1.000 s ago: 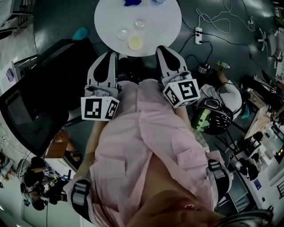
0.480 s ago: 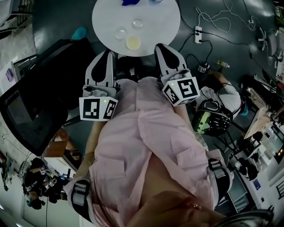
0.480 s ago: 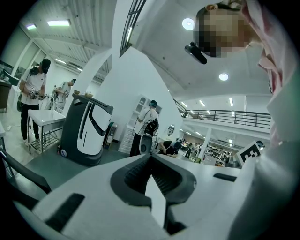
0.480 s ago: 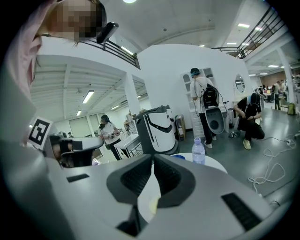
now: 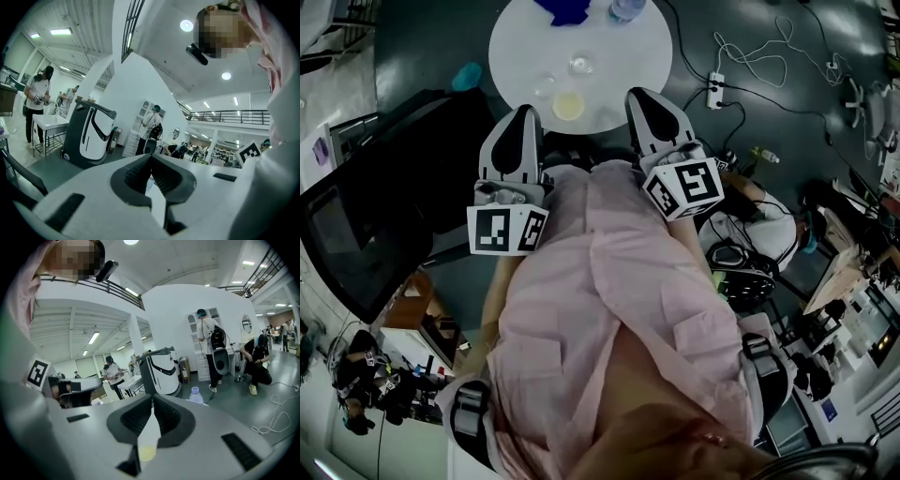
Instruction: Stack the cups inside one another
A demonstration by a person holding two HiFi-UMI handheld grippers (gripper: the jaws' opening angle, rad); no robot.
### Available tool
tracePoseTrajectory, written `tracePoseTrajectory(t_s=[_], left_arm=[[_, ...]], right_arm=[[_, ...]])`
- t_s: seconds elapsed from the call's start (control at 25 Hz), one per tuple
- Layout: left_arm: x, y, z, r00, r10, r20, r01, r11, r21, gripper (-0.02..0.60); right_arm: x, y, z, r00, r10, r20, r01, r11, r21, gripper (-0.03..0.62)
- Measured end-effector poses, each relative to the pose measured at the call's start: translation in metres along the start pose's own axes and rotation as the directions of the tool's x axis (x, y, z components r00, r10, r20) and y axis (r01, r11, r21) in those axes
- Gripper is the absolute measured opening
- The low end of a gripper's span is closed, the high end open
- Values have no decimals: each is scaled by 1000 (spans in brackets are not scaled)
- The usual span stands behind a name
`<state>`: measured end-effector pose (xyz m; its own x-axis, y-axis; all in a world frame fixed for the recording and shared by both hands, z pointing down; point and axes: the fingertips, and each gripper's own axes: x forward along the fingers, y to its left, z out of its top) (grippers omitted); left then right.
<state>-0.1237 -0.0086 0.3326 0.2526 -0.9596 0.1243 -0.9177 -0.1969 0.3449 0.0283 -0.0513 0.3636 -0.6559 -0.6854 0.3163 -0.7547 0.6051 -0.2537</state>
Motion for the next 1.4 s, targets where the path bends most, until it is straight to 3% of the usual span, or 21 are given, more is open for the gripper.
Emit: tracePoseTrajectory(t_s=[0.88,1.4], left_arm=[[17,-35,-11,984,164,64,-168,985,48,15],[21,-44,-12,987,149,59,-152,987,49,15]], right_arm=[[2,-51,8,989,148,0,-148,989,-20,35],[-7,-59,8,990,136,25,-136,991,-3,35]])
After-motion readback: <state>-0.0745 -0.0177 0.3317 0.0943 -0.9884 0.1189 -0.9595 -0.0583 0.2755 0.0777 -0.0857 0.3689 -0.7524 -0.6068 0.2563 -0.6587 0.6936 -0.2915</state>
